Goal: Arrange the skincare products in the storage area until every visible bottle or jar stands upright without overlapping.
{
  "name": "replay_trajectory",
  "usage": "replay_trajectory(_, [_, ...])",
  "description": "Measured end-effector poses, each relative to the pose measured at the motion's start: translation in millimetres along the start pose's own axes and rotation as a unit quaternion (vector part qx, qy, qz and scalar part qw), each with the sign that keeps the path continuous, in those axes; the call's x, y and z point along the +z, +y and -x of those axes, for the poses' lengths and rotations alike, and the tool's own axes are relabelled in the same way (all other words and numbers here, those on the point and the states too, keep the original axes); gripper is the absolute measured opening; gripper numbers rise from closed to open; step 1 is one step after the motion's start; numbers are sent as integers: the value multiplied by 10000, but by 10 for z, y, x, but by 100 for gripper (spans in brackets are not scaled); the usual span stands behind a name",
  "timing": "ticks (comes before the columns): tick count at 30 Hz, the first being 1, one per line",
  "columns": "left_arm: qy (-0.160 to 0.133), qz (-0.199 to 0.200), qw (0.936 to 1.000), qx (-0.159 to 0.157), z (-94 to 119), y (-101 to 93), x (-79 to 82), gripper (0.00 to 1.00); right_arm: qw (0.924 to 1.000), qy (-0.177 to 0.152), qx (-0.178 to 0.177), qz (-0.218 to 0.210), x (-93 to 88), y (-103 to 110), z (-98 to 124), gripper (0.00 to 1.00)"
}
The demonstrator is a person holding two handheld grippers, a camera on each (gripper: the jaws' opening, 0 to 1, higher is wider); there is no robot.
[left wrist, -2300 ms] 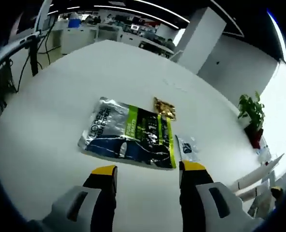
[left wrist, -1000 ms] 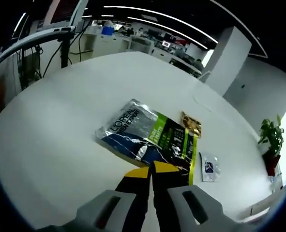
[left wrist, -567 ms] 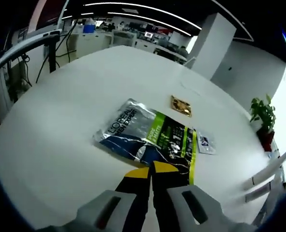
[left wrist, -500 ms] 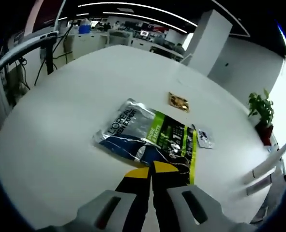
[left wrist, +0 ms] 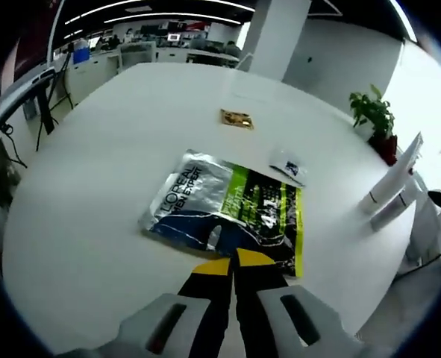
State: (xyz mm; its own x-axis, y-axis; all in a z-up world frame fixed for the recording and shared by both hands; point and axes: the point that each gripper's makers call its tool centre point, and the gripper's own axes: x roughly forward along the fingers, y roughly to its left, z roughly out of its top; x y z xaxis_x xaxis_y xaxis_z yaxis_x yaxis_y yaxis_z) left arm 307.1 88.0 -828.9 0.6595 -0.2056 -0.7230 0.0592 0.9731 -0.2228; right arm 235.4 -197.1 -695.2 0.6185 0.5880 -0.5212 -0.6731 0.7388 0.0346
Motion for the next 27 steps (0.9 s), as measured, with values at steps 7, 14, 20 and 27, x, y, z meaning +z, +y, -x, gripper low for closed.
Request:
replay_trajectory(7, [325,-501,9978,-299,138,-27,-207,4,9984,-172,195,502,145,151,9,86])
replay_trajectory(14, [743,-915,9910,-636,266,-89,-386,4,9910,174,1159,642,140,651,-259,72])
replay_trajectory(20, [935,-1256,9836,-897,351,-258,-501,4,9748,758,1926,835,139,945,-827,61])
replay_trajectory(27, [847,-810,9899,-793,333,-195,-468,4,9608,1241,2116,1289,286,992,-1565,51])
